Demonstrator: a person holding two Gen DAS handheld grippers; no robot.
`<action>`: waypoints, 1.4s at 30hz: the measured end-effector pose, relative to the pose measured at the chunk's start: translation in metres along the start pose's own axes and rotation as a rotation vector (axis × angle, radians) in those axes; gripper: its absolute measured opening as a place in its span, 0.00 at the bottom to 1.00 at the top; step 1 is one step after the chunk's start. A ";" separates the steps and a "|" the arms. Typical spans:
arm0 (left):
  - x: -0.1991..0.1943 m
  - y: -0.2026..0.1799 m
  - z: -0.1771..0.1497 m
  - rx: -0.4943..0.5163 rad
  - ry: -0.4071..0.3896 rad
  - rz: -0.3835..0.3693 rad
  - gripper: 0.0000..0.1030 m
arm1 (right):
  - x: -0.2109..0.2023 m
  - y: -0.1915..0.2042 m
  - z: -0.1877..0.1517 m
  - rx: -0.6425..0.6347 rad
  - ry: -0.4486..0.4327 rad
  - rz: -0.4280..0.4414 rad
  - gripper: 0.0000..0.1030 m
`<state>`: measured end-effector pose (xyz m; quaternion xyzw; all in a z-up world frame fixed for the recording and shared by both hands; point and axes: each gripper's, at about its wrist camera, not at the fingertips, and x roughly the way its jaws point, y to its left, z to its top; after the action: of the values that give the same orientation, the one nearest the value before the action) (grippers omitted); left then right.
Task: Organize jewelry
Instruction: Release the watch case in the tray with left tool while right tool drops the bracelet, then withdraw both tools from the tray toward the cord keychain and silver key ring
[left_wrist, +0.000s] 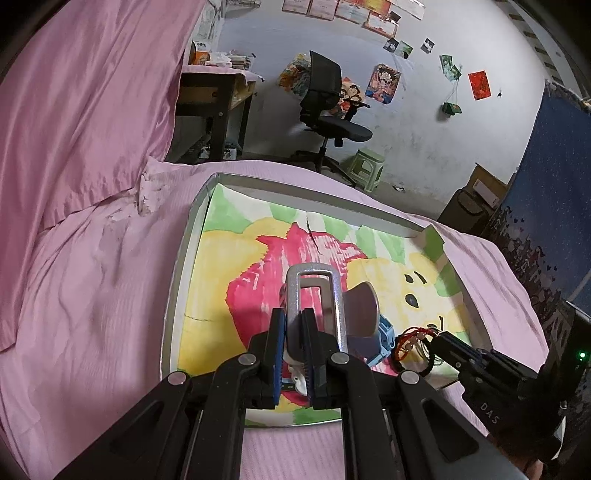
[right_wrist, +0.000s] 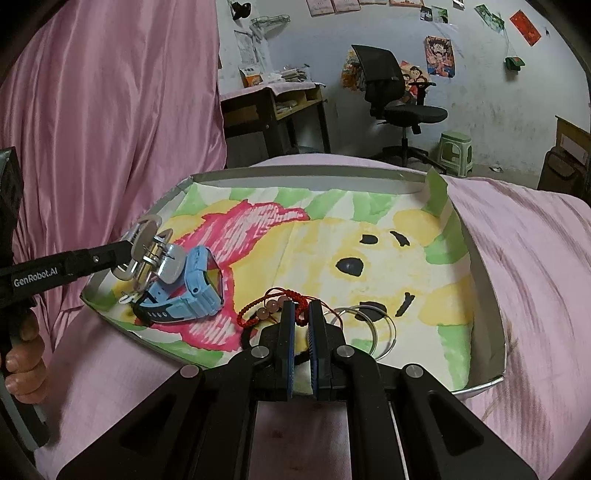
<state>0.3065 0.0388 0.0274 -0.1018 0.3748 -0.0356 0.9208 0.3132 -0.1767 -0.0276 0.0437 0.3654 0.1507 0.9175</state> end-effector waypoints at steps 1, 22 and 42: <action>0.000 0.000 0.000 -0.002 0.002 -0.002 0.09 | 0.000 -0.001 -0.001 0.001 0.002 0.000 0.07; -0.020 0.008 -0.011 -0.026 -0.074 -0.017 0.55 | -0.021 -0.007 -0.005 0.023 -0.074 -0.006 0.36; -0.097 -0.023 -0.068 0.101 -0.335 0.054 1.00 | -0.121 -0.001 -0.027 -0.053 -0.331 -0.043 0.97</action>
<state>0.1899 0.0193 0.0517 -0.0499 0.2164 -0.0121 0.9749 0.2121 -0.2155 0.0322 0.0359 0.2062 0.1314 0.9690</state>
